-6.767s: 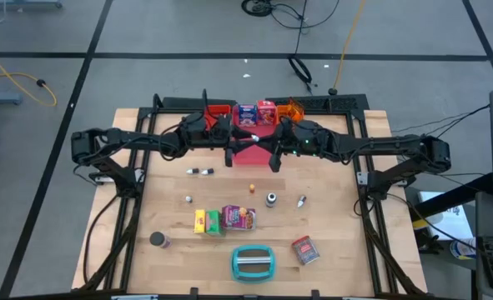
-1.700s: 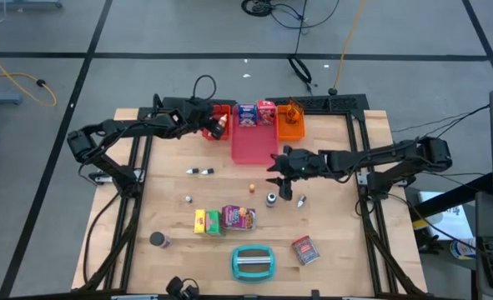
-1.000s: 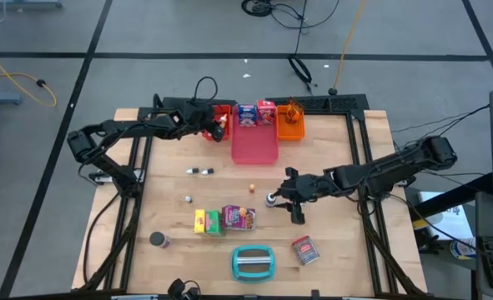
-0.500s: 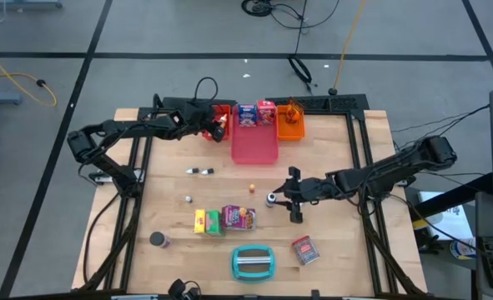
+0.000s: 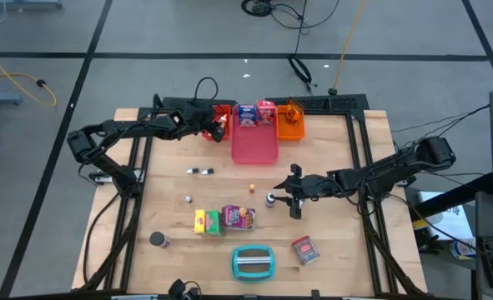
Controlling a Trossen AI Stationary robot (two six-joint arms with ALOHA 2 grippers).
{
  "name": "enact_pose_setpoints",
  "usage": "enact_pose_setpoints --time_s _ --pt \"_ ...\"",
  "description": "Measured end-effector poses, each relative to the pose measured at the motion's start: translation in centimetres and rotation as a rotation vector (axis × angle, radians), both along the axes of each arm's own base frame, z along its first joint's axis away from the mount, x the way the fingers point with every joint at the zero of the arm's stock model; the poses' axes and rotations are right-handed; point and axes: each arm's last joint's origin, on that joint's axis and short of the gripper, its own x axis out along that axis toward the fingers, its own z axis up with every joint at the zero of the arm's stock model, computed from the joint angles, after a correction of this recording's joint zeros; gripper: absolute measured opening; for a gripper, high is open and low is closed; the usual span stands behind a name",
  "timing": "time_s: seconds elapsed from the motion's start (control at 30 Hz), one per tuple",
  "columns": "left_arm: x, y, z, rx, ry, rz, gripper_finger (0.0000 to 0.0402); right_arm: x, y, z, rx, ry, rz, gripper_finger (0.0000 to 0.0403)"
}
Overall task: Pick & Place Kitchen Items
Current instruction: Put the large black food coloring bottle into the red bin
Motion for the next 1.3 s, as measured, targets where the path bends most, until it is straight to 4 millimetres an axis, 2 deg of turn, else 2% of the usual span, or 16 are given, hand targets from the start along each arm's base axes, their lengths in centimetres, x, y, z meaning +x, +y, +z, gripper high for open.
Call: enact_pose_setpoints --time_s 0.6,0.77,0.83,1.1,1.3 --pt "0.2 -0.2 0.1 0.005 -0.005 -0.01 0.018 2.1 0.2 -2.3 0.034 -0.049 0.043 0.0164" --pt "0.3 -0.4 0.1 0.007 -0.004 -0.017 0.0179 2.2 -0.2 -2.6 0.049 -0.031 0.018 0.0133" --pt "0.3 -0.4 0.1 0.007 -0.004 -0.018 0.0179 2.1 -0.3 -2.5 0.053 -0.033 0.012 0.0112" --pt "0.5 -0.5 0.1 0.011 -0.003 -0.029 0.0179 2.2 -0.5 -2.4 0.045 -0.033 0.009 0.011" --pt "1.2 -1.0 0.6 -0.018 -0.097 -0.15 0.0179 1.7 -2.2 0.0 0.028 -0.108 -0.039 0.011"
